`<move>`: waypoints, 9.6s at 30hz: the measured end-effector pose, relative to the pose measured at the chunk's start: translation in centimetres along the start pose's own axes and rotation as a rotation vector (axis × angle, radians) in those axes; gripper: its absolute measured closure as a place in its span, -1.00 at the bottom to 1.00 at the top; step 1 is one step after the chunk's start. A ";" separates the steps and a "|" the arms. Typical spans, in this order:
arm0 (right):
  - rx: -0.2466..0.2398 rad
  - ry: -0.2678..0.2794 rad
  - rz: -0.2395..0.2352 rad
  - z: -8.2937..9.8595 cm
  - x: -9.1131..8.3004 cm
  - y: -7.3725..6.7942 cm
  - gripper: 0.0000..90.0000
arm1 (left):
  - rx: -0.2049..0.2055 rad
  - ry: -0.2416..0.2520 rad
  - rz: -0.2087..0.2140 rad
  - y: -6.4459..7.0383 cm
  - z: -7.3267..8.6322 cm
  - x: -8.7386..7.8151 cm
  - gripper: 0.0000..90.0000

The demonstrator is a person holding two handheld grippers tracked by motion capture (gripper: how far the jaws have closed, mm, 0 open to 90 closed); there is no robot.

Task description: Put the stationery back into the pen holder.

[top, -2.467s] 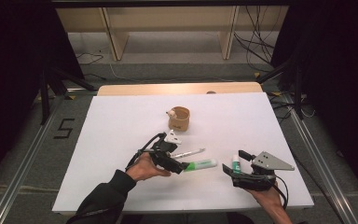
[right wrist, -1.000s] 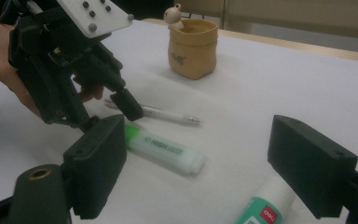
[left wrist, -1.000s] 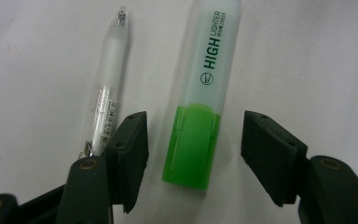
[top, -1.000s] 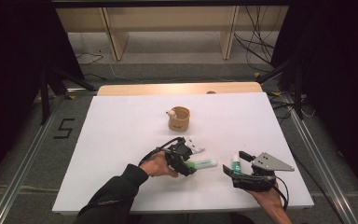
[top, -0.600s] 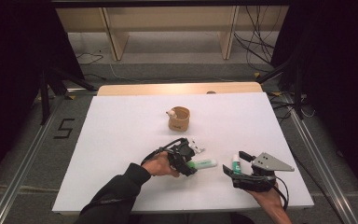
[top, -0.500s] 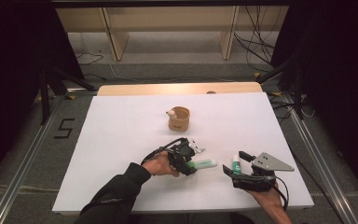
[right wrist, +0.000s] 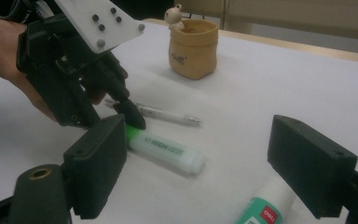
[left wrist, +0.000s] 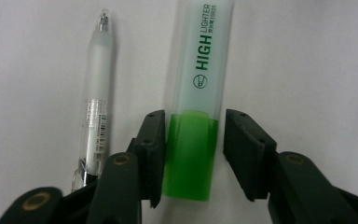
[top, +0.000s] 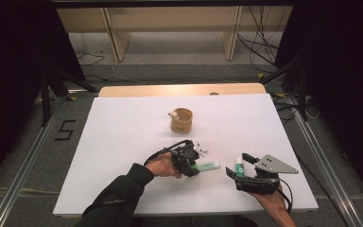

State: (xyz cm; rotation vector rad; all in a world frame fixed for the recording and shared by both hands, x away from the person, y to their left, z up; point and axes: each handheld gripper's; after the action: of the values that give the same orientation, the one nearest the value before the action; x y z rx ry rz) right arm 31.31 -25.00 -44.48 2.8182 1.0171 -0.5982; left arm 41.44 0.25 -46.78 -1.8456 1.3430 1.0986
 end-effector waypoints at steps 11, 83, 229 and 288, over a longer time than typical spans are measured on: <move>-0.001 0.000 -0.002 0.0 0.0 0.0 -0.55 | 0.002 0.021 0.019 -0.3 0.3 -0.1 0.47; -0.777 -0.122 -0.002 -1.2 5.1 -9.9 -0.49 | -0.192 -0.065 0.159 1.1 2.4 -7.3 0.47; 0.145 0.020 -0.150 -7.7 10.0 0.4 0.71 | -0.406 0.607 -0.238 1.4 13.3 -11.7 -0.66; 0.179 -0.016 -0.008 -14.7 20.6 2.2 0.71 | -0.421 0.632 -0.264 2.0 14.2 -11.5 -0.66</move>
State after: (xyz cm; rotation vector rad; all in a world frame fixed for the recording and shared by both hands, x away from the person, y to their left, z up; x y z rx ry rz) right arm 52.05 -11.40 -39.05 2.9576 1.0206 -0.7477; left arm 34.01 16.69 -43.46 -2.7524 1.1815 0.7158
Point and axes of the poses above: each handheld gripper's, and its own axes: x roughly forward along the jaws, z roughly out of its underside, y roughly to its right
